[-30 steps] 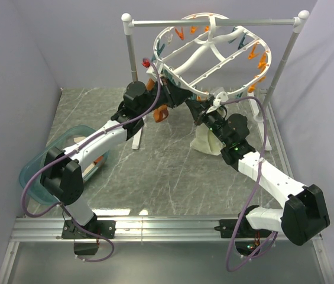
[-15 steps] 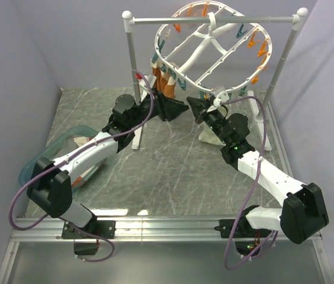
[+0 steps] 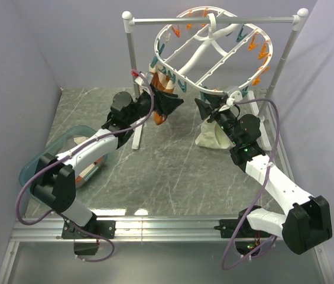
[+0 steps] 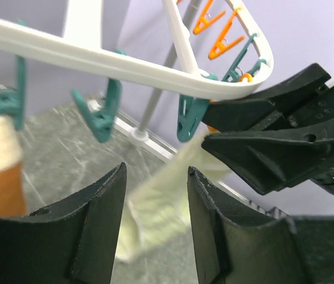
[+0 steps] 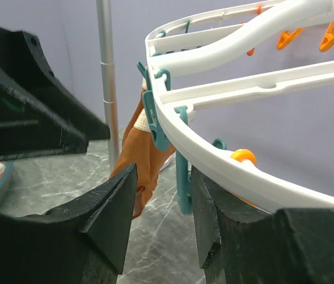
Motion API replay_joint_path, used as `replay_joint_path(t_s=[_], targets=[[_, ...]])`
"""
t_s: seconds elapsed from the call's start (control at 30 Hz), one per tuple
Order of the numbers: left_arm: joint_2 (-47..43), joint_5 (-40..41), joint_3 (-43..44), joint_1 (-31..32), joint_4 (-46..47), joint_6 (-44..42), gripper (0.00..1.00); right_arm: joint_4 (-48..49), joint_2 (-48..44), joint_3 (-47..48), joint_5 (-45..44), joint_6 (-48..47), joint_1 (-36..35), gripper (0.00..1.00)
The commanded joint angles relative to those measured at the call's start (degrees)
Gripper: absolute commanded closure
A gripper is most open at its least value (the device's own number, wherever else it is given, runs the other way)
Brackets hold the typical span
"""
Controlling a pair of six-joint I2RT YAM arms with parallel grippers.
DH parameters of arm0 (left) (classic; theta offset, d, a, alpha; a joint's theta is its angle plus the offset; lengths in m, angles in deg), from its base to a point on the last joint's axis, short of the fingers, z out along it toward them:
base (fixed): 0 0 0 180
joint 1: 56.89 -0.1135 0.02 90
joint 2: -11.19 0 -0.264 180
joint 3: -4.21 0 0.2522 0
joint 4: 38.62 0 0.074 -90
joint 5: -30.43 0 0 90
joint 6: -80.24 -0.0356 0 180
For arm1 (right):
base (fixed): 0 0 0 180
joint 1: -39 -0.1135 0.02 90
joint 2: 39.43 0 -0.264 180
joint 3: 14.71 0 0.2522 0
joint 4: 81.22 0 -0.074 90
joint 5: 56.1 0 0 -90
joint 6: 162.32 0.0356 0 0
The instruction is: Clip the underwear to the hanger
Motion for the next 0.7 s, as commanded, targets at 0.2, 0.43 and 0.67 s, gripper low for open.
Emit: replay_joint_path(t_s=[0.2, 0.43, 0.67], targets=[[1.84, -2.88, 3.73, -0.96, 7.93, -10.1, 0.48, 2.09, 1.23, 0.89, 1.08, -0.38, 1.83, 0.51], [3.42, -0.33, 5.04, -1.4, 7.93, -10.37, 0.48, 2.62, 3.52, 2.12, 0.99, 0.15, 2.18, 0.52], [6.15, -2.52, 7.51, -1.75, 10.39, -9.84, 0.53, 4.55, 5.54, 3.09, 0.55, 0.59, 2.36, 0.52]])
